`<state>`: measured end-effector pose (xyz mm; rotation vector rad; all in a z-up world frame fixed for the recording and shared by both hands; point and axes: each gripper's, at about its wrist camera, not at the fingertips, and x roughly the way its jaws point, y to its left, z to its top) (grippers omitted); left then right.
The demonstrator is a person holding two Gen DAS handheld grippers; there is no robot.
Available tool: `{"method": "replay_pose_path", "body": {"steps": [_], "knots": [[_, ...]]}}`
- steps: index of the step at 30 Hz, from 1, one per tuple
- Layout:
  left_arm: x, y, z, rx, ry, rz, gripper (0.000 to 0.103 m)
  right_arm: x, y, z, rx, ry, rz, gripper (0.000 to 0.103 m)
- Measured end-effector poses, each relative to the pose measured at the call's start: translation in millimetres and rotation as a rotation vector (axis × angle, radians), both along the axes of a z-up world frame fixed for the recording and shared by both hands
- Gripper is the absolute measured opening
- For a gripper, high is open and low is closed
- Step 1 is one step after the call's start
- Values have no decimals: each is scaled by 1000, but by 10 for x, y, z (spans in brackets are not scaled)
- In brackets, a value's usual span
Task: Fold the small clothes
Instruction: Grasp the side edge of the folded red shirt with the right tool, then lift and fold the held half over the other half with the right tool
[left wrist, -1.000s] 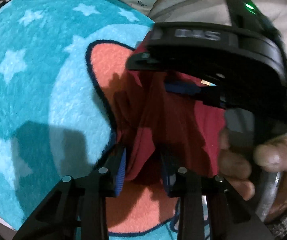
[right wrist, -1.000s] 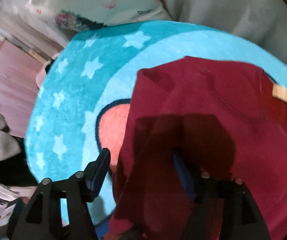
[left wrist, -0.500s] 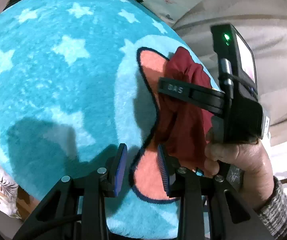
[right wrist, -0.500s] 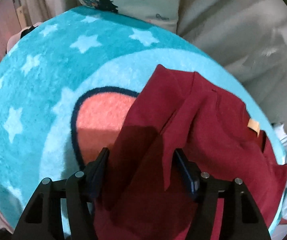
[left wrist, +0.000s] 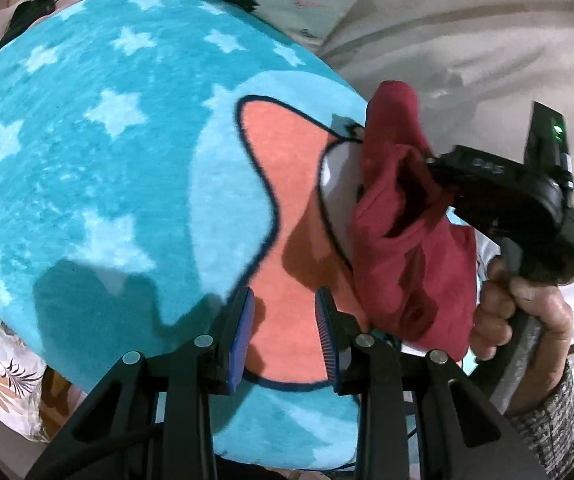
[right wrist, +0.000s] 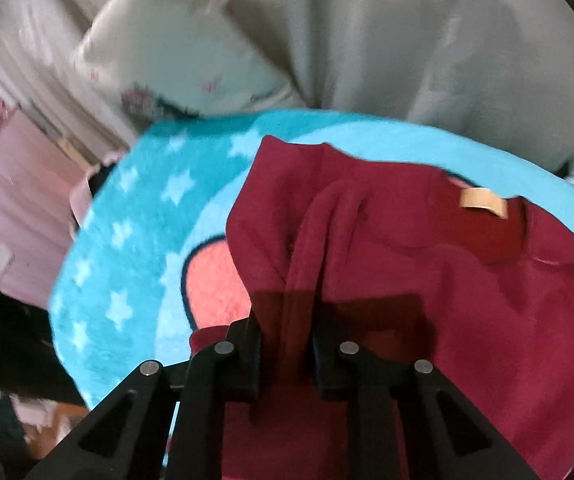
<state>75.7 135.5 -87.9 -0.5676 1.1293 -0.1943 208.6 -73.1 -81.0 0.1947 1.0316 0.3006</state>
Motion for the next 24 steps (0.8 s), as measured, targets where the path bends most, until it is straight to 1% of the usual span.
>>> {"method": "replay_pose_path", "body": {"steps": [4, 8, 12, 16, 20, 21, 24], "knots": [[11, -201, 90, 20, -17, -43, 29, -164, -494, 202, 70, -30, -64, 18], [-1, -425, 140, 40, -23, -80, 29, -315, -1100, 224, 104, -27, -135, 18], [-27, -629, 152, 65, -21, -110, 29, -543, -1803, 145, 182, -5, -232, 18], [-43, -774, 159, 78, -13, -121, 29, -838, -2307, 46, 222, -5, -328, 17], [-59, -939, 169, 95, -15, -140, 29, -1087, -2776, -170, 273, 19, -435, 17], [-62, -989, 167, 97, -13, -147, 30, -1136, -2865, -219, 273, 20, -457, 16], [-54, -1155, 152, 107, -9, -172, 30, -1222, -3023, -314, 246, 22, -474, 16]]}}
